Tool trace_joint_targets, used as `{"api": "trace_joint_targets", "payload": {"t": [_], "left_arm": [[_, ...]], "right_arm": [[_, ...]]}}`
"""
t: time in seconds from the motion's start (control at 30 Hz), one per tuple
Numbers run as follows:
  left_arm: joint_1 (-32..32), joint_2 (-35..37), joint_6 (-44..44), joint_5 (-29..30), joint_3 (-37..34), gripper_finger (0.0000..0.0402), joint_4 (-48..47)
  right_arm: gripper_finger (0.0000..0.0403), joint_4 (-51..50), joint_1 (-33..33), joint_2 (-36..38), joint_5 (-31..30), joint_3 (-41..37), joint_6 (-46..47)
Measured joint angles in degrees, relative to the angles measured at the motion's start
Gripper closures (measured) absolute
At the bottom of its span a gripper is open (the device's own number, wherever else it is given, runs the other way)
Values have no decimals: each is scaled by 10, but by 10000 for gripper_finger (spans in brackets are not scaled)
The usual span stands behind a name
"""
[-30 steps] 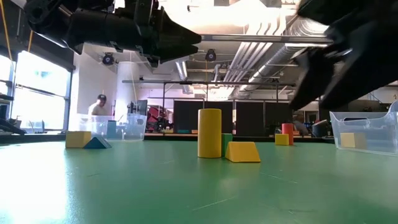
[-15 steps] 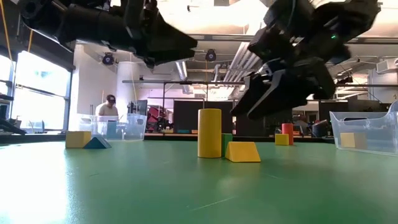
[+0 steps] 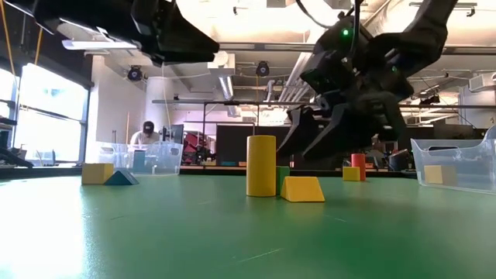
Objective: Sort blocks by size
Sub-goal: Put the green cube block into the middle transparent bin
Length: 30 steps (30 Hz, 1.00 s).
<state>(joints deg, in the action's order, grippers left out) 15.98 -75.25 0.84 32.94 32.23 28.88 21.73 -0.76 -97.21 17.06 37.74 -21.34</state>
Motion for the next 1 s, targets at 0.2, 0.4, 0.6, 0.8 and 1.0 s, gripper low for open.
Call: {"api": "trace_joint_targets", "payload": {"t": [0.2,0.4,0.6,0.8,1.0], "left_arm": [[3,2,5,9,0,195,-11],[2,2,6,10,0,195,-13],[2,2,6,10,0,195,-13],[2,2,11,10,0,195,-13],[2,2,14,9,0,195,-21]], "right_arm": [[138,55,0,-46,36,0,-1],[138,125,0,-95,47,0,4],[138,157,0,-133,94,21,16],[138,128,0,-164,117,65,28],[157,95,0,-165,116,73,28]]}}
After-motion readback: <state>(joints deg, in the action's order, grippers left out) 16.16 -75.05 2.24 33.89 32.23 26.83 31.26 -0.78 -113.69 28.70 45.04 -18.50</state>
